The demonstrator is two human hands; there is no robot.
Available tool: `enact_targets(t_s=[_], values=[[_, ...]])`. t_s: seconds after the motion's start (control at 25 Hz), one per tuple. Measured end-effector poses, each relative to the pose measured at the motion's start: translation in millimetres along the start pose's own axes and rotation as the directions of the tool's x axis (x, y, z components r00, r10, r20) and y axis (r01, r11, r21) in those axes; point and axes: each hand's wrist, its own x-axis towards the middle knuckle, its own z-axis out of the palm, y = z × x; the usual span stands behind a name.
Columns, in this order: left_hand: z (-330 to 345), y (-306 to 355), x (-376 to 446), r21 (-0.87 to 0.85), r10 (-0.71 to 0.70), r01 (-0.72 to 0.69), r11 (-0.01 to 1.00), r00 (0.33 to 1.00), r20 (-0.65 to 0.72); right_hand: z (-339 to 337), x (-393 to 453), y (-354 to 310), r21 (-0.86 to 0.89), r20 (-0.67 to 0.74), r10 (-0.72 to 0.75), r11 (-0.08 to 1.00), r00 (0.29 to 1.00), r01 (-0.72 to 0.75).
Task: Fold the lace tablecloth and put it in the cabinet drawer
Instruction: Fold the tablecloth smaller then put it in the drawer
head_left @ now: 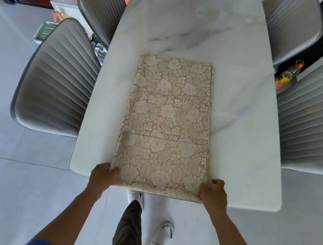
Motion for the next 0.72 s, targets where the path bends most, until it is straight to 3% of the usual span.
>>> enact_targets(t_s=[0.12,0.28,0.4,0.52,0.6,0.72], values=[[-15.3,3.1,-4.8,-0.108,-0.017,0.018,0.994,1.0,0.007,-13.5,-0.1,-5.6,0.026,0.052,0.03,0.999,0.998,-0.031],[-53.7,38.0,-2.7,-0.183,0.099,-0.075,0.98,0.987,0.126,-48.0,11.2,-35.8,0.299,0.207,0.039,0.949,0.977,-0.102],[-81.1,90.1,20.6,-0.304,0.018,0.072,0.95,0.959,0.283,-78.9,33.9,-83.0,0.426,0.421,0.147,0.839,0.895,-0.338],[-96.8,149.7,60.1,-0.426,0.022,0.173,0.888,0.91,0.414,-98.6,65.3,-140.3,0.529,0.479,0.128,0.747,0.868,-0.402],[-97.3,181.1,92.2,-0.412,0.025,0.158,0.898,0.914,0.406,-100.5,87.5,-174.2,0.593,0.449,0.101,0.709,0.888,-0.381],[-82.4,205.2,140.3,-0.142,0.019,0.025,0.989,0.953,0.302,-76.0,119.2,-207.2,0.475,0.321,0.107,0.841,0.941,-0.258]])
